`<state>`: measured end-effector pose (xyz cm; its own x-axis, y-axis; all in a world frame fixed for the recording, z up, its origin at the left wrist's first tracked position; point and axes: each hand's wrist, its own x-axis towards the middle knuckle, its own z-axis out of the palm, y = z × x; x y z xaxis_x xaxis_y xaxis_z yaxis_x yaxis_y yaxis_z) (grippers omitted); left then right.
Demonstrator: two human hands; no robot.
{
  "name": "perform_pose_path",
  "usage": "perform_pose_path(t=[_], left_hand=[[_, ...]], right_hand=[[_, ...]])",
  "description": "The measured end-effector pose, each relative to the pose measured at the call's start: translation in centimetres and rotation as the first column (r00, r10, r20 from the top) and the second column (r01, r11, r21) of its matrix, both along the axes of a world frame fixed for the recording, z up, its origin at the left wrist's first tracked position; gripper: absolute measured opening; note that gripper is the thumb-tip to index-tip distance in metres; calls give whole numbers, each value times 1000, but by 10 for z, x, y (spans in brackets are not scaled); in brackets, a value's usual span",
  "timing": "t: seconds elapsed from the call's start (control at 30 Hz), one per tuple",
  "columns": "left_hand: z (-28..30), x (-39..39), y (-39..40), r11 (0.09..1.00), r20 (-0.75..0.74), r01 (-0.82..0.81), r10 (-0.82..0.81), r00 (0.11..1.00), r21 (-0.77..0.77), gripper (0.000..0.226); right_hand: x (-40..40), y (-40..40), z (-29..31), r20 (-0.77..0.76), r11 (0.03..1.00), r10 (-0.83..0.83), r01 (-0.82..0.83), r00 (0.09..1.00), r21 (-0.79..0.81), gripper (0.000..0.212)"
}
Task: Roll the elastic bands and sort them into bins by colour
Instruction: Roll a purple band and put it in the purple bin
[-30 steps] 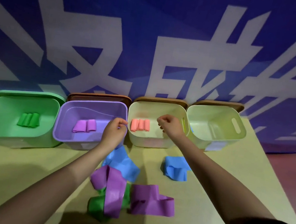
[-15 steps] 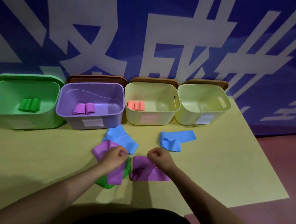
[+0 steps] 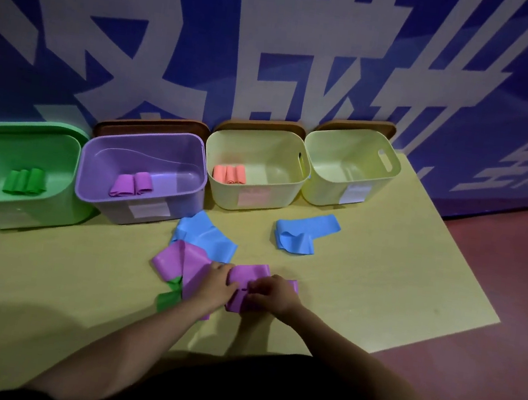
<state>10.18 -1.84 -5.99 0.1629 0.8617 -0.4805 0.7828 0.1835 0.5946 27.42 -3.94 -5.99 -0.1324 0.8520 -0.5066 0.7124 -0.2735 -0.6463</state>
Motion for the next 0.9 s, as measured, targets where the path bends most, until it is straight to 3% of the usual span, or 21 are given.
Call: perform_pose_path(t=[0.07,0.17,0.27,0.33,0.43,0.5,0.57,0.7,0.9], left_hand=[[-4,-4,2,1000,5,-24,24,1000,1,40],[-10,-13,8,999,32,-31,30,999,28,6],[-16,-17,11,1000,95,-14,14,995,1,21],[-6,-12,11,997,219,-74,79,973,-31,20],[33,-1,13,943,472,-278,333,816,-183,21],[60,3,19,907,560,-327,420,714,-264,20],[91,5,26,898,659,-317,439,611,-304,17],[145,10,36,847,805,-339,511,301,-411,22],[205,5,38,869,880,-238,465,95,-434,24]], right_hand=[[0,3,-2,26,1000,-22,22,999,-15,31],[1,7,-2,10,994,-107,107,994,-38,30],[9,12,1,-17,978,-198,196,980,-68,26],[12,17,2,-43,960,-272,269,961,-75,23],[15,26,11,-112,911,-411,411,905,-22,22],[14,32,28,-265,889,-449,455,853,-43,32],[9,39,47,-382,900,-433,418,816,-126,46],[-4,55,84,-499,922,-385,345,777,-174,56],[-20,68,152,-734,941,-293,322,613,-107,55]])
